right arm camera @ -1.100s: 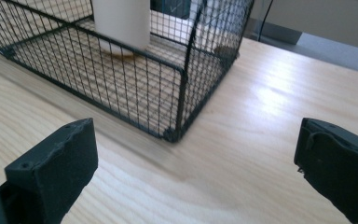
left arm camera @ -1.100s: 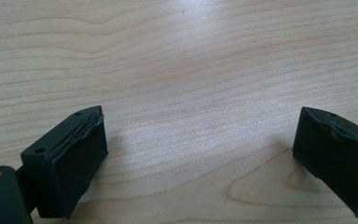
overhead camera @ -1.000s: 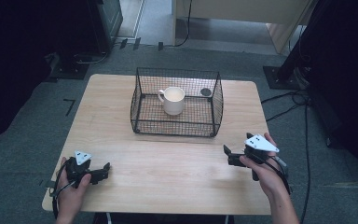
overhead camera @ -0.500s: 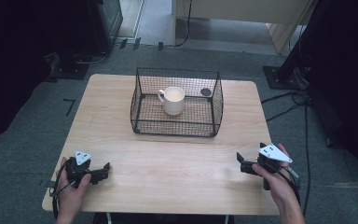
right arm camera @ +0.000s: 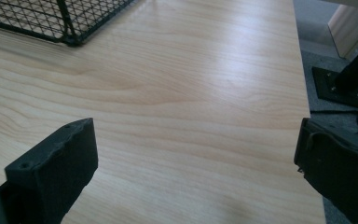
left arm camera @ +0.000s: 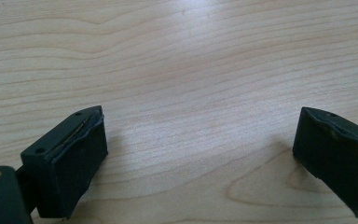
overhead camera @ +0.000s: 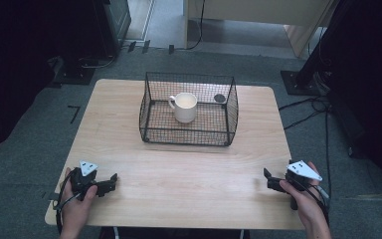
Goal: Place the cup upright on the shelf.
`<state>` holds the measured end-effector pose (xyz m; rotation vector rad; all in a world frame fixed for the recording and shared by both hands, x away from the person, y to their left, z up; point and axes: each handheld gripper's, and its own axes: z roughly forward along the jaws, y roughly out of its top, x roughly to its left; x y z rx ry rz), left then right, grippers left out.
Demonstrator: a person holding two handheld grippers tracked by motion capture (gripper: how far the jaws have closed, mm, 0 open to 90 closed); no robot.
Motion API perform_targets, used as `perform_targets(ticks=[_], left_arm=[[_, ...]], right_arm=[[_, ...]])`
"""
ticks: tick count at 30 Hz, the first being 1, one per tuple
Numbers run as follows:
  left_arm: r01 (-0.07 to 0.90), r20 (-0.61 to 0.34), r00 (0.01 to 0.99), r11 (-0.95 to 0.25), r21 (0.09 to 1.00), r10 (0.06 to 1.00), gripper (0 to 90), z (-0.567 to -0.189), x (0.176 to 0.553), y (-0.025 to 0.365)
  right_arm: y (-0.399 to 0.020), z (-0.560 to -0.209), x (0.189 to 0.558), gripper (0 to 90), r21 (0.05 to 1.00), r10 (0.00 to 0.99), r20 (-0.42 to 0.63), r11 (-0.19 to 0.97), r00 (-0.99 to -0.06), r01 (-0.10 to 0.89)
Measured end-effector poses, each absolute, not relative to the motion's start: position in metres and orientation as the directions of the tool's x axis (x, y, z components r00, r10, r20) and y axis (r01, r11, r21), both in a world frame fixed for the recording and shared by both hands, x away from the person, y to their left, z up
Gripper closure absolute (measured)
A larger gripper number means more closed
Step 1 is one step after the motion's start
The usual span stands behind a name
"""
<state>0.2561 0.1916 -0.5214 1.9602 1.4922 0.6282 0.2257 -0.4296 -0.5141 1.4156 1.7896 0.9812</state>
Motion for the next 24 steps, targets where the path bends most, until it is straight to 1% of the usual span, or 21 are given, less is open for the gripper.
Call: perform_targets(ticks=[10,13,16,21,24], left_arm=[[0.686,0.016,0.259,-0.196,0.7,0.966,3.4,-0.521,0.256,0.192],[0.686,0.016,0.259,-0.196,0.701,0.966,3.4,-0.522,0.256,0.192],[0.686,0.016,0.259,-0.196,0.701,0.966,3.4,-0.522,0.256,0.192],[0.686,0.015,0.259,-0.195,0.701,0.966,3.4,-0.522,0.256,0.192],[0.686,0.016,0.259,-0.196,0.701,0.966,3.4,-0.522,0.256,0.192]], right_arm=[[-0.438,-0.524,0.219,0.0,0.846,0.984,-0.03,0.119,-0.175,0.521],[-0.439,-0.525,0.219,0.0,0.834,0.985,-0.049,0.132,-0.166,0.536],[-0.439,-0.525,0.219,0.0,0.813,0.986,-0.07,0.144,-0.152,0.564],[-0.436,-0.529,0.22,0.0,0.743,0.981,-0.059,0.166,-0.183,0.649],[-0.435,-0.529,0.22,0.0,0.739,0.981,-0.053,0.163,-0.185,0.654]])
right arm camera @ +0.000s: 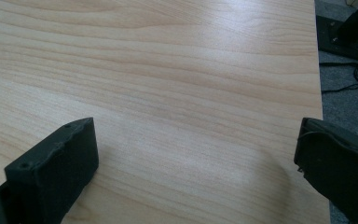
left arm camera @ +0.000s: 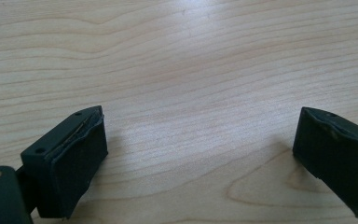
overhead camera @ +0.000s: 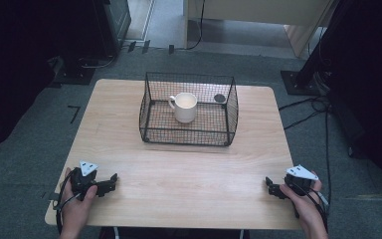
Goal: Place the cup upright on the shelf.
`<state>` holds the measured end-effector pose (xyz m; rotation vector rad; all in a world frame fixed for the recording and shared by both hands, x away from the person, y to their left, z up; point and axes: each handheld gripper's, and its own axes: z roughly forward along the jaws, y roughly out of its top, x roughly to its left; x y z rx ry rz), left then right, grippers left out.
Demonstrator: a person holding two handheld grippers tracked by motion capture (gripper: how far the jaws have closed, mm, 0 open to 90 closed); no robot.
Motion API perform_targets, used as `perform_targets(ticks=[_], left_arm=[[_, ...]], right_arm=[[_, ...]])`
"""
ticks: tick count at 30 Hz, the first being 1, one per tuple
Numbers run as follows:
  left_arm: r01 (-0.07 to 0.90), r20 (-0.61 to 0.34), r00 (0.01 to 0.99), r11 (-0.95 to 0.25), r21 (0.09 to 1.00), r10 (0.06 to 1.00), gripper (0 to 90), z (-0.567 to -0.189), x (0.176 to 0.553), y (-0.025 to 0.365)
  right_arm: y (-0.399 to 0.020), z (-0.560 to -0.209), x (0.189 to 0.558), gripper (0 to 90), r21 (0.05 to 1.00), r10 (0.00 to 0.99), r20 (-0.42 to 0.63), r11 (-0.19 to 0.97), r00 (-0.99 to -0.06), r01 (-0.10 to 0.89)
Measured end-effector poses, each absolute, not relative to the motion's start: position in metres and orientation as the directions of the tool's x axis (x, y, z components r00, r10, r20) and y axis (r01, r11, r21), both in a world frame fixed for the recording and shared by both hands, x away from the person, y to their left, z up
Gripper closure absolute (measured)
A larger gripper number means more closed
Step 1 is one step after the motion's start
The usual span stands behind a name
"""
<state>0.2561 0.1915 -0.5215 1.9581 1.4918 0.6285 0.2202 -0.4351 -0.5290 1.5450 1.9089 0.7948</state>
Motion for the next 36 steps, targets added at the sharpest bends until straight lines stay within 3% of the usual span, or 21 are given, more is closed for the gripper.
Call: perform_targets(ticks=[3,5,11,36], left_arm=[[0.686,0.016,0.259,-0.196,0.7,0.966,3.4,-0.5215,0.2561,0.1916],[0.687,0.017,0.259,-0.196,0.699,0.966,3.4,-0.5213,0.2561,0.1915],[0.687,0.016,0.259,-0.196,0.699,0.966,3.4,-0.5213,0.2561,0.1915],[0.687,0.016,0.259,-0.196,0.699,0.966,3.4,-0.5214,0.2561,0.1915]], right_arm=[[-0.4362,-0.5291,0.2211,0.0,0.736,0.982,-0.041,0.154,-0.184,0.659],[-0.4385,-0.5299,0.2237,0.0,0.719,0.984,0.027,0.104,-0.178,0.688],[-0.4366,-0.5299,0.2226,0.0,0.719,0.977,0.023,0.132,-0.213,0.683],[-0.4367,-0.5299,0.2226,0.0,0.719,0.977,0.023,0.133,-0.214,0.682]])
